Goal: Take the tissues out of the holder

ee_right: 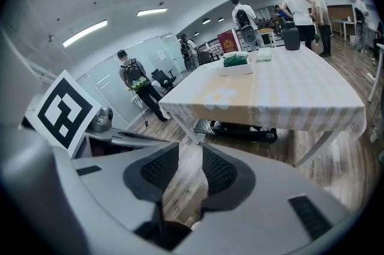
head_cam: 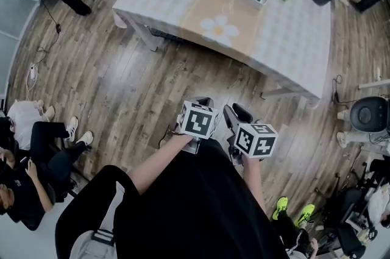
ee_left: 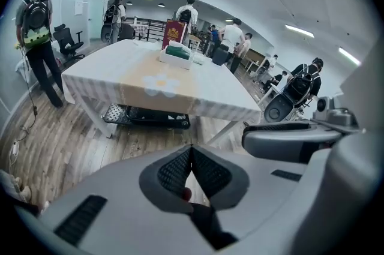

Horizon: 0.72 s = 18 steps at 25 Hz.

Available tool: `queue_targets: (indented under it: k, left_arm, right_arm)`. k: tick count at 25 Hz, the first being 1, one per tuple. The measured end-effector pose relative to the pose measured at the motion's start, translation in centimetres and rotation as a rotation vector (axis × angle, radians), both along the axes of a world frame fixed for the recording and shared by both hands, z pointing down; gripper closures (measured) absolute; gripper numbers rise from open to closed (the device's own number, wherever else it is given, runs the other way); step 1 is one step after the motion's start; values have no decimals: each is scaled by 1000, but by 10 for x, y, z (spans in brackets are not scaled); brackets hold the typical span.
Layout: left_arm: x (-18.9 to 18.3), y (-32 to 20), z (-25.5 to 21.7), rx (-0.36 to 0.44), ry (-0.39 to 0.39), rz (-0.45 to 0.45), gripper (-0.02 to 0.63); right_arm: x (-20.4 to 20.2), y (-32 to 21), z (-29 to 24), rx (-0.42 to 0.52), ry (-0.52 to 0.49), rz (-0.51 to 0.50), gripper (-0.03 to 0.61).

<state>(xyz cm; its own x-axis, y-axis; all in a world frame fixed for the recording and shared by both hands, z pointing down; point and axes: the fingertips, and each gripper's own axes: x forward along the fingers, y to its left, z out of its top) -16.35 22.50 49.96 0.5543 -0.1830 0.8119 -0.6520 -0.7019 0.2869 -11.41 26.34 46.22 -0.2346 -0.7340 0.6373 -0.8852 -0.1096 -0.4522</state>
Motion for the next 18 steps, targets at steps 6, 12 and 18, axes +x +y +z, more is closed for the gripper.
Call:
queue_targets:
  k: [6, 12, 18]
  left_arm:
    - [36, -14, -5, 14, -21, -28, 607]
    - [53, -41, -4, 15, -24, -57, 607]
    - [78, -74, 0, 4, 1, -65, 607]
  right_arm:
    - [46, -16, -5, 31, -24, -9, 454]
    - [61, -43, -6, 45, -34, -37, 454]
    - [80, -69, -2, 28, 0, -35, 454]
